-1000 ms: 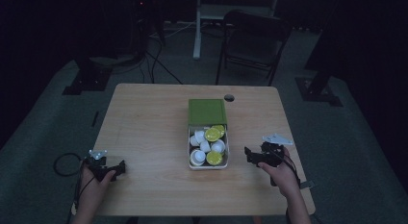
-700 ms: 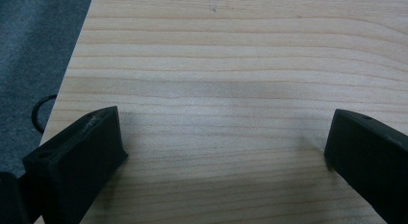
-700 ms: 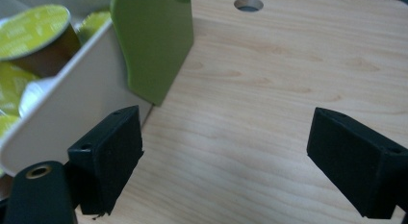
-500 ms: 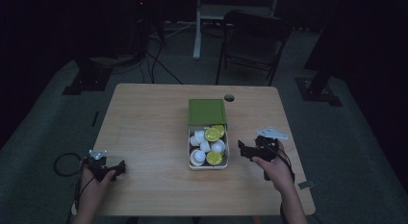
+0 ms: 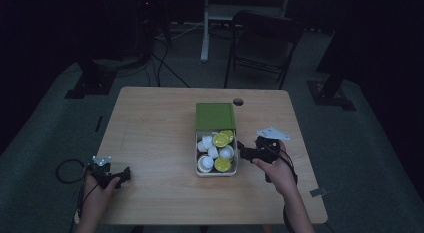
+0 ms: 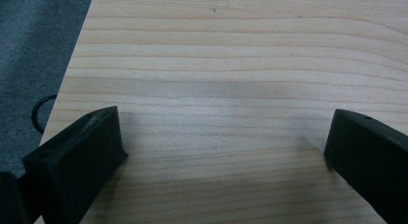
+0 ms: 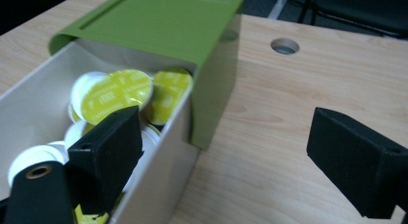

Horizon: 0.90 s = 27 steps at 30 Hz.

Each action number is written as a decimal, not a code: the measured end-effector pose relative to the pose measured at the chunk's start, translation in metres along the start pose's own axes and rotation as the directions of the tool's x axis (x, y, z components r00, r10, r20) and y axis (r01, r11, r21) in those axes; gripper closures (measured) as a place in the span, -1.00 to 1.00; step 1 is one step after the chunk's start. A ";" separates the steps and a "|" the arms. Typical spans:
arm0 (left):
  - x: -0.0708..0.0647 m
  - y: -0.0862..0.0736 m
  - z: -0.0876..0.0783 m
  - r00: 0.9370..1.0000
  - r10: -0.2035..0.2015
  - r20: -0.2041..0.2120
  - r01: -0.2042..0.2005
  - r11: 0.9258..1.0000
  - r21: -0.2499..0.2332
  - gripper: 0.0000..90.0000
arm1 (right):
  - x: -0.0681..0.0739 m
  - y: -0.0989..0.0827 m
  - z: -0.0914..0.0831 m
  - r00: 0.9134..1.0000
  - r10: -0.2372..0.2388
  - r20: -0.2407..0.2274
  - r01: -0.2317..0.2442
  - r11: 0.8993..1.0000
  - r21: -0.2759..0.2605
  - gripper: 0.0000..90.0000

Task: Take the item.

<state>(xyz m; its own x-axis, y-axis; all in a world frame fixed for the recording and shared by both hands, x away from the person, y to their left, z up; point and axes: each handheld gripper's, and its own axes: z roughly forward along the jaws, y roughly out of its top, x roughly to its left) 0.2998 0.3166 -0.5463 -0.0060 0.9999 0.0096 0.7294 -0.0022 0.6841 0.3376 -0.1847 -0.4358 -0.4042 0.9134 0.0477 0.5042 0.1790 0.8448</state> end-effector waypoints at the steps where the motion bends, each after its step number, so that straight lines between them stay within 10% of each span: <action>1: 0.000 0.000 0.000 1.000 0.000 0.000 0.000 1.000 0.000 -1.00 | 0.004 0.003 0.001 1.000 -0.018 -0.011 0.018 1.000 0.001 -0.69; 9: 0.000 0.000 0.000 1.000 -0.002 0.000 0.002 1.000 -0.001 -1.00 | 0.020 0.008 0.009 0.992 -0.121 -0.049 0.121 0.993 0.013 -0.40; 27: 0.000 0.000 0.000 1.000 -0.001 -0.001 0.001 1.000 -0.002 -1.00 | 0.048 0.017 0.028 0.974 -0.178 -0.138 0.177 0.984 -0.020 -0.40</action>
<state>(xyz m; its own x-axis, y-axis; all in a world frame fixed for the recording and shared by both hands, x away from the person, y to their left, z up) 0.2998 0.3166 -0.5463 -0.0067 0.9999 0.0096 0.7282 -0.0017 0.6854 0.3476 -0.1275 -0.4341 -0.5891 0.8075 -0.0306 0.4092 0.3307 0.8504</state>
